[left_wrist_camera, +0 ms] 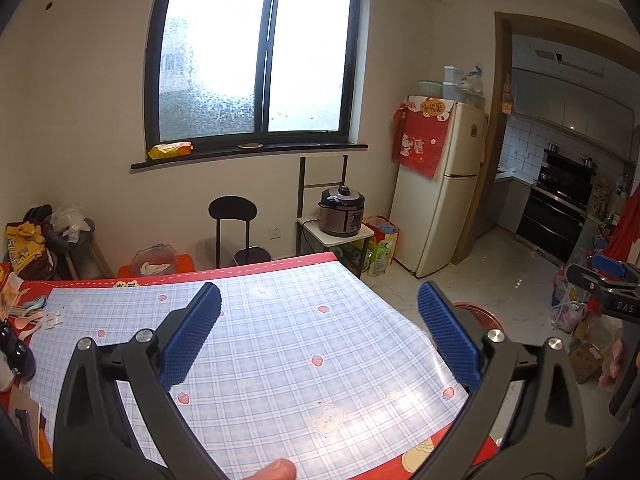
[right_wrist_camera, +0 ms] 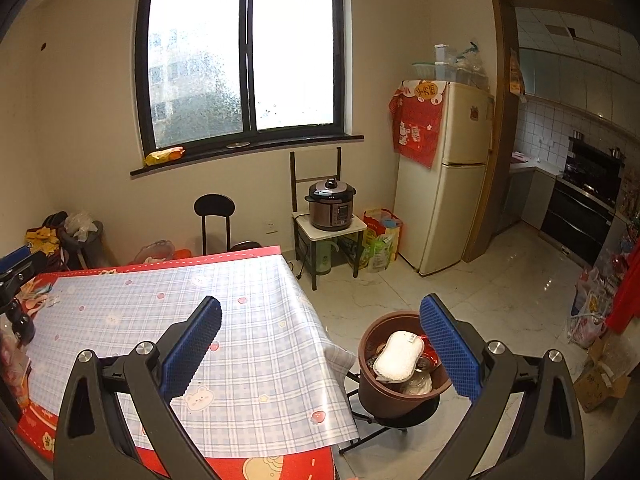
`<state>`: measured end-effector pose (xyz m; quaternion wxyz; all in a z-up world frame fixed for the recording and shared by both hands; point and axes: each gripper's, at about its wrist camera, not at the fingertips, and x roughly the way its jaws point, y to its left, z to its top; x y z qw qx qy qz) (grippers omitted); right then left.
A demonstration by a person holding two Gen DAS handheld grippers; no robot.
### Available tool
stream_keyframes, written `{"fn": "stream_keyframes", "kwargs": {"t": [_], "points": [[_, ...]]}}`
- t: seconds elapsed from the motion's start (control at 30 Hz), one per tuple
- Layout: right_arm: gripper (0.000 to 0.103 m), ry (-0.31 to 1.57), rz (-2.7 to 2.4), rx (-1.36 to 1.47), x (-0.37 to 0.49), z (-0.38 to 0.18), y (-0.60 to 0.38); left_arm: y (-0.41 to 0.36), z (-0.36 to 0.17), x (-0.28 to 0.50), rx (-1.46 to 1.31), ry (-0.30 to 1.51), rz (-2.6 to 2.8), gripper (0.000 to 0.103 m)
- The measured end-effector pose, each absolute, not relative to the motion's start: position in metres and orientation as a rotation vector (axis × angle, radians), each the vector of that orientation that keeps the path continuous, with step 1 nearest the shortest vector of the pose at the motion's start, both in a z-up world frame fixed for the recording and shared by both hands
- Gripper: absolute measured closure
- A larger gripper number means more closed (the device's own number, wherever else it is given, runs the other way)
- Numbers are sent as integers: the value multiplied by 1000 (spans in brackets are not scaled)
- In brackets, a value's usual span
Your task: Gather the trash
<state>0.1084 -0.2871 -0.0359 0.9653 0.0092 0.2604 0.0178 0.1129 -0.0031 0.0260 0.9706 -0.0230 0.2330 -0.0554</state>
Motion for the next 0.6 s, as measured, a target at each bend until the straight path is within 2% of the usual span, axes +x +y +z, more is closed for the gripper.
{"fn": "stream_keyframes", "kwargs": {"t": [0.6], "points": [[5, 544, 32, 20, 116, -44, -267, 15, 22, 121, -43, 503, -96, 6]]}}
